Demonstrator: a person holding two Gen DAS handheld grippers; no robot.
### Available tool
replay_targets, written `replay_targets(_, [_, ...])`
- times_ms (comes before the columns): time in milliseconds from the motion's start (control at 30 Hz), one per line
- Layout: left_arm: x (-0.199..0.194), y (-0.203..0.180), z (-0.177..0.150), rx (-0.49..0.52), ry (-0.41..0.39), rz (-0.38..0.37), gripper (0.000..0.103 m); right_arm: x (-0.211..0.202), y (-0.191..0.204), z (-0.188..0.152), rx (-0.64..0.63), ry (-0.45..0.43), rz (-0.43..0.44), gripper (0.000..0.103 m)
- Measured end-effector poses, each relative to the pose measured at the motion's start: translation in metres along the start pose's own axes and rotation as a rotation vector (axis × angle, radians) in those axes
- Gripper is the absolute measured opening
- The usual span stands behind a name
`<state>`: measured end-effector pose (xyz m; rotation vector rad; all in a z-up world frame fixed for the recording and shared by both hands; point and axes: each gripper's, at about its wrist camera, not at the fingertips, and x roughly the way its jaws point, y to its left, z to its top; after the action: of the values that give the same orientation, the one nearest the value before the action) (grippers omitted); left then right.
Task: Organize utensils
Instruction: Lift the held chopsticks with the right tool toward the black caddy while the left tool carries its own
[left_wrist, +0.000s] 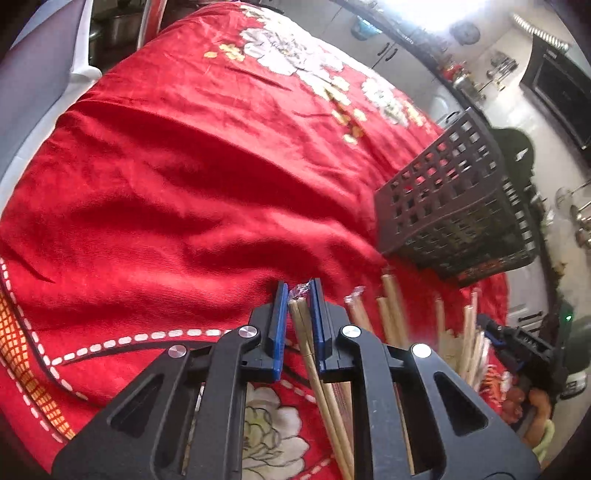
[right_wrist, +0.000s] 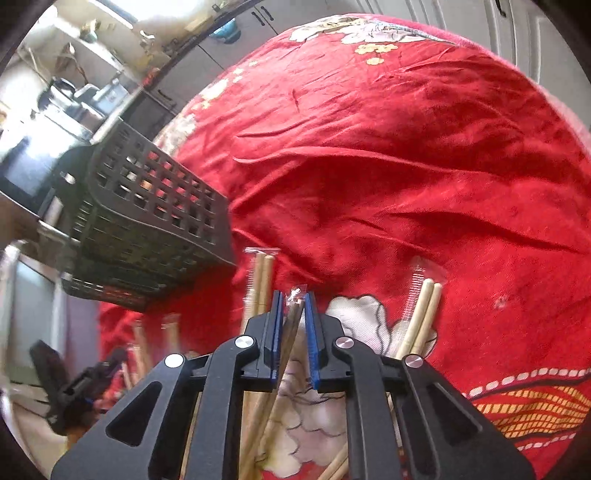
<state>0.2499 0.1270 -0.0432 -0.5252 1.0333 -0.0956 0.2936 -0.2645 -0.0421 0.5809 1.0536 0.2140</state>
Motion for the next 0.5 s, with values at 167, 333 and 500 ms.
replay_targets(167, [-0.028, -0.016, 0.004, 0.047, -0.066, -0.05, 0.008, -0.021, 0.019, -0.003, -0.083, -0.034, 0.058, 0.008])
replay_targets(333, [-0.06, -0.036, 0.008, 0.106, -0.134, -0.092, 0.007, -0.042, 0.049, -0.005, -0.196, -0.08, 0.109, 0.006])
replay_targets(500, [-0.088, -0.062, 0.008, 0.177, -0.191, -0.128, 0.007, -0.063, 0.078, -0.013, -0.325, -0.143, 0.144, 0.006])
